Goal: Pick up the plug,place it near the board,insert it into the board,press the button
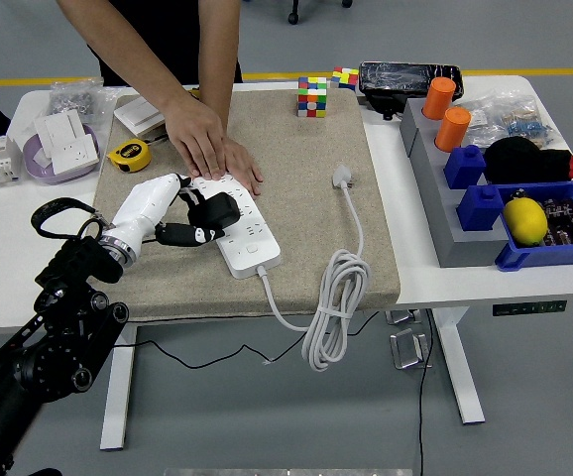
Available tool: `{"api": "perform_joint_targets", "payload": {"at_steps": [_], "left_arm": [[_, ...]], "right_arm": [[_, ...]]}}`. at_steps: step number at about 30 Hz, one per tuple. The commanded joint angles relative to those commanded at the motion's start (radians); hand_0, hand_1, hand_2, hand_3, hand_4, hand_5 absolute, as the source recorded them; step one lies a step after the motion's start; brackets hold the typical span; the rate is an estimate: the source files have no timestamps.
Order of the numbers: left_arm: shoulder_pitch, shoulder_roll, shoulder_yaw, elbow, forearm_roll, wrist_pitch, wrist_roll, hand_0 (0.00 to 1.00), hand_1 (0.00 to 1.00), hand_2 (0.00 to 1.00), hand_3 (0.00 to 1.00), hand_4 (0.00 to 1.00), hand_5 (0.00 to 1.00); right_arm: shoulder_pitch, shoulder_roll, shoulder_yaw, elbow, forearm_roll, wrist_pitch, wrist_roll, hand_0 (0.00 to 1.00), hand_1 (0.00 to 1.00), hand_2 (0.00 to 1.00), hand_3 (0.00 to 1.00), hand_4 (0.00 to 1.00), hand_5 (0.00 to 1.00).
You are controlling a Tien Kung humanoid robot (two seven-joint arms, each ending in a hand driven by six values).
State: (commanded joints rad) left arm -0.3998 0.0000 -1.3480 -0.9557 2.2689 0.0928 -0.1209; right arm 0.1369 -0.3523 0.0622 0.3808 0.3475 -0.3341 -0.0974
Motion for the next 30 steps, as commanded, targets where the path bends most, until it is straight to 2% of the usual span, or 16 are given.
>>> {"api": "perform_joint_targets", "payload": {"at_steps": [10,19,30], "left_arm": [[-0.034,0.0,-0.021,0.088,0.0,0.019,-0.011,0.724,0.614,0.42,0.303,0.542,0.27],[-0.045,0.0,-0.037,0.125,0.0,0.029,-0.014,0.721,0.617,0.419,0.303,0.544,0.269],[-0.052,0.0,-0.036,0.14,0.0,0.034,-0.015,0.714,0.628,0.42,0.3,0.545,0.266]], "right_arm": [[0.001,-0.001,-0.003,0.0,0.003,0.0,0.0,0.858,0.858,0.833,0.839,0.998,0.998],[0.002,-0.001,-0.005,0.0,0.005,0.0,0.001,0.858,0.858,0.833,0.839,0.998,0.998],[0.002,-0.002,-0.009,0.0,0.007,-0.001,0.001,0.859,0.858,0.832,0.838,0.998,0.998]]}}
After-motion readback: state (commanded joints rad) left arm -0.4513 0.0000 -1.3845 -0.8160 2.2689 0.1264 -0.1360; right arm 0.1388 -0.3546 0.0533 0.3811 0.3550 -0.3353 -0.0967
